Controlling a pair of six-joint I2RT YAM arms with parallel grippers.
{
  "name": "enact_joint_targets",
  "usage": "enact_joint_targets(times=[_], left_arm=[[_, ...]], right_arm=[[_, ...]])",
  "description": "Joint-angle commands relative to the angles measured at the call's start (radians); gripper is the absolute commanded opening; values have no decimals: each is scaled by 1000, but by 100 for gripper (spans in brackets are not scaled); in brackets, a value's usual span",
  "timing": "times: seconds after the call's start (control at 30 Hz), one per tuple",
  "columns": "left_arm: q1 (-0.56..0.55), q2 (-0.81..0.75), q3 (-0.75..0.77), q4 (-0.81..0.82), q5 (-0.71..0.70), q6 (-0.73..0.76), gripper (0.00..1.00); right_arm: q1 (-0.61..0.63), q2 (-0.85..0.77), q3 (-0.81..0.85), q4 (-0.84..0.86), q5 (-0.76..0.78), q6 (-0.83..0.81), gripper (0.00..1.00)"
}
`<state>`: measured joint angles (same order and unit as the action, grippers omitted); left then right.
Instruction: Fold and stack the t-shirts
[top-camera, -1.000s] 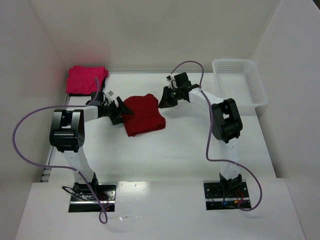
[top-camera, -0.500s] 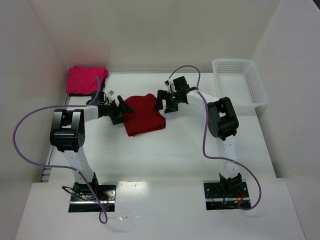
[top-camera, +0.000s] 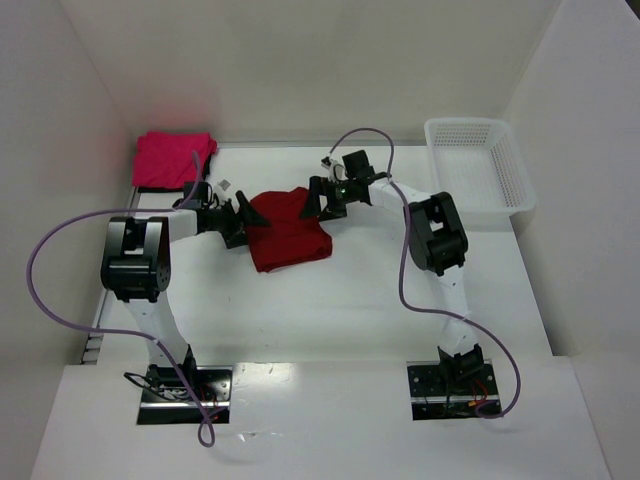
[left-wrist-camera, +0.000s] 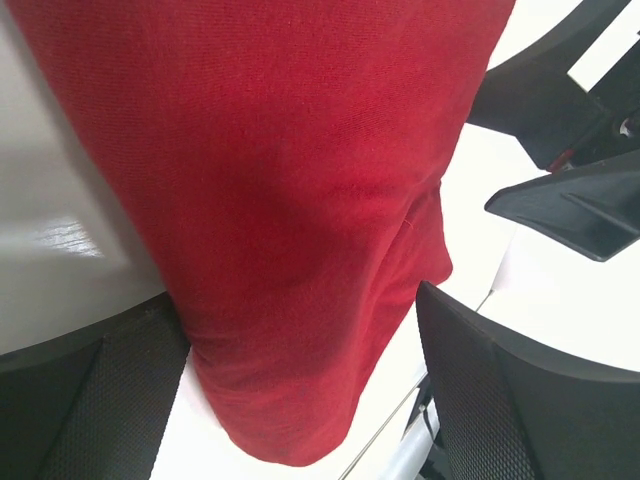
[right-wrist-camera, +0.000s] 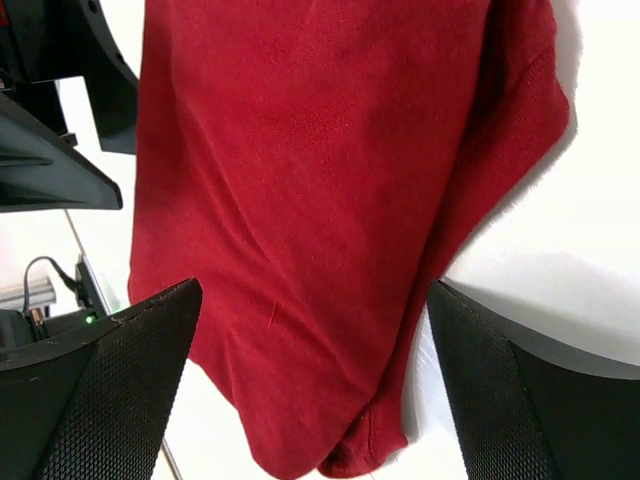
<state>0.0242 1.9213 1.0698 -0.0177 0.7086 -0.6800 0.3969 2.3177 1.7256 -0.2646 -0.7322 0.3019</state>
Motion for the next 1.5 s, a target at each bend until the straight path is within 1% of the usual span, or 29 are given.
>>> enact_joint_targets(times=[0.0,0.1,0.13,0.2,0.23,0.3,0.43,0.47,0.5,0.57,0.6,0.67,0.7,0.73,0.8,0.83,0.87,0.93,0.97,1.03,1.1,1.13,1.17,1.23,1.3,1.43,1.47], left_arm=[[-7,56,-2,-47,-66,66,96],[-7,67,-2,-36,-54,66,96],[-7,67,-2,-36,-43,66,95],[-7,76,7,-25,-29,66,95],[-7,76,7,-25,-14,66,94],[-7,76,7,-14,1,66,94],[-7,76,16,-14,12,76,93],[-7,76,25,-4,12,76,91],[-7,85,25,-4,12,76,91],[-7,85,36,7,12,66,86],[-7,85,36,7,12,66,84],[-7,85,36,7,12,66,81],[-7,85,36,16,3,57,73],[-7,85,47,16,3,57,68],[-7,85,47,16,3,57,58],[-7,85,47,16,3,57,48],[-7,85,47,28,3,57,42],[-7,85,56,28,3,48,31],[-7,85,56,28,3,48,18],[-7,76,67,28,-6,48,7],[-7,65,88,4,-6,48,0],[-7,55,105,-5,-6,57,0],[-7,54,116,-16,-15,57,0],[-7,30,133,-40,-30,82,0],[-7,30,166,-83,-58,108,0],[14,30,240,-194,-104,180,0],[14,41,260,-243,-113,213,0]], right_arm=[[8,71,18,-15,33,-14,100],[8,80,19,-15,56,-14,100],[8,80,19,-15,56,-14,96],[8,101,19,-15,43,-14,91],[8,101,31,-15,33,-14,89],[17,130,31,-24,19,-14,84],[37,140,52,-24,8,-14,74],[46,149,52,-24,22,-14,70],[46,149,61,-24,22,-14,62],[46,149,61,-24,22,-14,54],[46,149,61,-24,34,-14,47],[46,149,61,-24,45,-14,42],[46,149,61,-24,45,-14,41],[46,140,52,-24,69,-14,37],[46,140,42,-24,83,-3,37],[46,131,42,-24,83,-3,37],[46,131,42,-24,83,6,37],[46,120,32,-24,94,6,41],[46,109,32,-24,106,6,43],[46,98,32,-24,106,6,47],[46,86,32,-24,106,16,54],[36,71,32,-24,106,29,59],[36,60,32,0,106,39,61],[27,31,23,10,83,63,71],[17,10,23,19,74,72,86],[-10,-66,23,19,83,82,100],[-10,-101,23,19,94,82,100]])
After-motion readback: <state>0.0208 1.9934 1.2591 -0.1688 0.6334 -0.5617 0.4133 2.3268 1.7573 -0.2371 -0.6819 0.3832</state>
